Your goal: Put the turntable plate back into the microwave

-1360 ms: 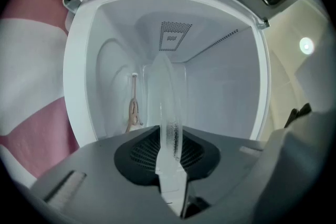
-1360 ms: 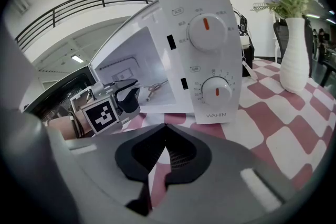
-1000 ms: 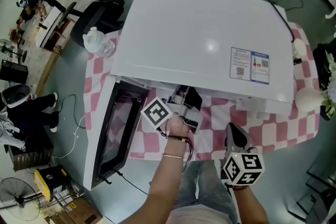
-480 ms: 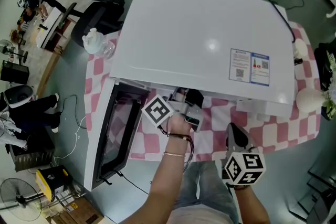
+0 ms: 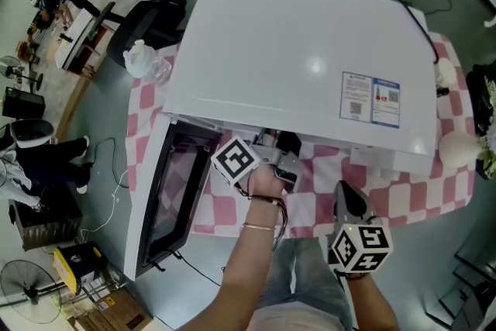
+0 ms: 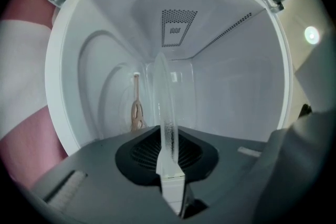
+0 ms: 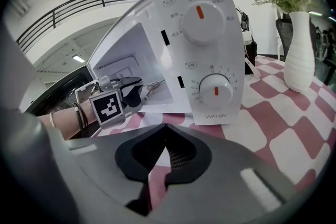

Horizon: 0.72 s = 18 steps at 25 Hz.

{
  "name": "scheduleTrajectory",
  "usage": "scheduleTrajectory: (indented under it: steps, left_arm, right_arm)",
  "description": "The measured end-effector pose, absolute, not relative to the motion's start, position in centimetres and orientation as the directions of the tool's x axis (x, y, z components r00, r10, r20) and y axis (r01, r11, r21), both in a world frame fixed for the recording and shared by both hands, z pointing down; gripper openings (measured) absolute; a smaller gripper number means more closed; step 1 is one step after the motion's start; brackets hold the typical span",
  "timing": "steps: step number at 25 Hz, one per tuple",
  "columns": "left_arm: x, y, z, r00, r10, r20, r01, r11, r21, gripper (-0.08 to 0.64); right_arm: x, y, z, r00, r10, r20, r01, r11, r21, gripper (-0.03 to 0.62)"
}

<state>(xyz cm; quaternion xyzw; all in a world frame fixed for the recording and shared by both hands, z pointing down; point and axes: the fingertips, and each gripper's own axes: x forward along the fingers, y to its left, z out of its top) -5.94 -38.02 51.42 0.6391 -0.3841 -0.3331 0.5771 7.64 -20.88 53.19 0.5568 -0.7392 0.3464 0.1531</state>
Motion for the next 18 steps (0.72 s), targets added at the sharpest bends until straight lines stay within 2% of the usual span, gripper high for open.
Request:
scheduleTrajectory:
  steps: [18]
  left_arm:
    - [-6.60, -37.58, 52.26, 0.500, -0.855, 0.141, -0.207, 0.040, 0.978, 0.035]
  right_arm:
    - [7.03, -21.27, 53.06, -0.352, -0.716, 0.602, -0.922, 0.155, -0.355, 0.009]
